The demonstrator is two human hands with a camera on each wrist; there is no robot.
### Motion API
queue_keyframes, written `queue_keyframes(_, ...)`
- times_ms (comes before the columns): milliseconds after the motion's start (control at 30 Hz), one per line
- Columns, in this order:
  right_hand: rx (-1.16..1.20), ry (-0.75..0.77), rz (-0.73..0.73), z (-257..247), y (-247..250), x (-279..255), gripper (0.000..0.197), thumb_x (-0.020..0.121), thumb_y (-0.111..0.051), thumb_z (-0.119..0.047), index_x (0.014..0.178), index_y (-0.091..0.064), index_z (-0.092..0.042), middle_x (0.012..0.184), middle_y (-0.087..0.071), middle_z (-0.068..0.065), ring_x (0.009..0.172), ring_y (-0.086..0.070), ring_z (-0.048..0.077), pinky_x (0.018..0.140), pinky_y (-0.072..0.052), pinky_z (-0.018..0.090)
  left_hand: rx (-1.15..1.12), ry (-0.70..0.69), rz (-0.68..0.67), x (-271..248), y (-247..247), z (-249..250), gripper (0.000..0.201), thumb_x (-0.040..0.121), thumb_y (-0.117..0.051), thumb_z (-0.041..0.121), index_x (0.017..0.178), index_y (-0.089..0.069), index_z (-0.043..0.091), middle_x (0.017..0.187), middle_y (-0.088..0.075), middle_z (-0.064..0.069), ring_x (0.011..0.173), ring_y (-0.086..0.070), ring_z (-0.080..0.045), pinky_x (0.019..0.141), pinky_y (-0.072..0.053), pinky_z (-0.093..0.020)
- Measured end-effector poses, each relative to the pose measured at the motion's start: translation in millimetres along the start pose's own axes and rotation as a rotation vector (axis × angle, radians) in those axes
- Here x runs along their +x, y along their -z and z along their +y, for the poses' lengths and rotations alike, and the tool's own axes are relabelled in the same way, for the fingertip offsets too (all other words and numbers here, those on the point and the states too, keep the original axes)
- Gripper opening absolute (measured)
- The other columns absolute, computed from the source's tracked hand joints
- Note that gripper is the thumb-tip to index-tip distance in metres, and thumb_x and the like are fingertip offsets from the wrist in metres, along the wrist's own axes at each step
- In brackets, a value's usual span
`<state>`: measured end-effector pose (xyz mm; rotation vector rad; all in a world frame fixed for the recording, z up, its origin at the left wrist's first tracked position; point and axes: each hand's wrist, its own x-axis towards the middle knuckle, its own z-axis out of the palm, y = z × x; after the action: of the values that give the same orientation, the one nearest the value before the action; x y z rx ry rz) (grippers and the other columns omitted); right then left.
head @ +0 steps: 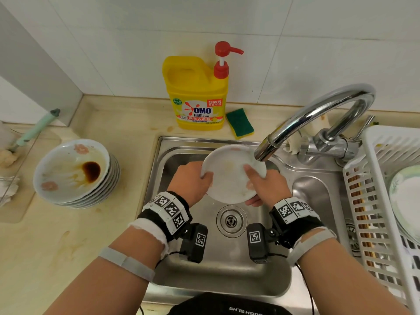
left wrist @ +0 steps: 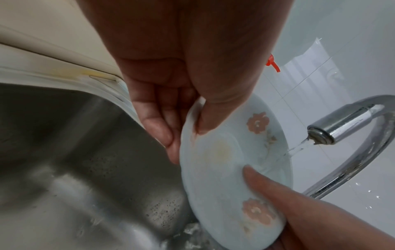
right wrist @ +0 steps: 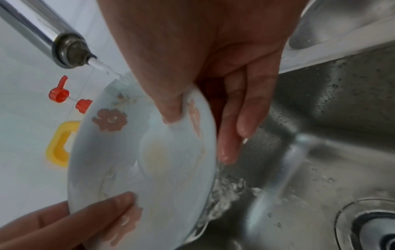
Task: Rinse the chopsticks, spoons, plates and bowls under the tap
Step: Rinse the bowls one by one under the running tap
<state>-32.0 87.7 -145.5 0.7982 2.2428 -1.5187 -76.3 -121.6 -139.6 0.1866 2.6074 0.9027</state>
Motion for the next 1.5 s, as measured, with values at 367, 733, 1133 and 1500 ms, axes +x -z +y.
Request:
queue_keyframes(367,0.138,0.035,-0.102,13,-16,0,0.026,0.099,-0.064,-0.032,0.100,-0.068,-0.006,0.074,-0.074,0.010,0.056,-0.072,0.027,0.050,-0.056,0.031,-0.866,0.345,-0.263,-20,-19,6,0.032,0.098,-0.065,0.016,0.126,-0.058,0.000,0.096,-0.076,-0.023,0.084,-0.077,-0.032,0.069,-0.064,-0.033)
queue_keyframes(733,-0.003,-0.108,-0.079,1,-2,13,0.058,0.092,-0.062,-0.061,0.091,-0.066,-0.003,0.065,-0.073,0.018,0.057,-0.073,0.032,0.049,-0.055,0.032,-0.666,0.235,-0.299,-15,-15,5,0.026,0.099,-0.055,0.007,0.123,-0.058,-0.002,0.089,-0.076,-0.025,0.081,-0.077,-0.034,0.071,-0.064,-0.035)
queue_keyframes(1133,-0.094,0.048,-0.092,13,-1,10,0.019,0.091,-0.074,-0.036,0.091,-0.069,-0.018,0.075,-0.076,0.006,0.061,-0.074,0.021,0.066,-0.064,0.037,-0.495,0.168,-0.288,-12,-9,3,0.024,0.098,-0.054,0.008,0.119,-0.062,0.000,0.081,-0.077,-0.018,0.075,-0.077,-0.027,0.070,-0.064,-0.037)
queue_keyframes(1500,-0.071,0.041,-0.114,10,1,9,0.018,0.094,-0.068,-0.035,0.096,-0.069,-0.018,0.080,-0.077,0.008,0.065,-0.076,0.025,0.071,-0.065,0.044,-0.388,0.165,-0.262,-8,-8,-1,0.026,0.097,-0.055,0.014,0.119,-0.063,0.001,0.081,-0.076,-0.008,0.069,-0.076,-0.019,0.064,-0.062,-0.027)
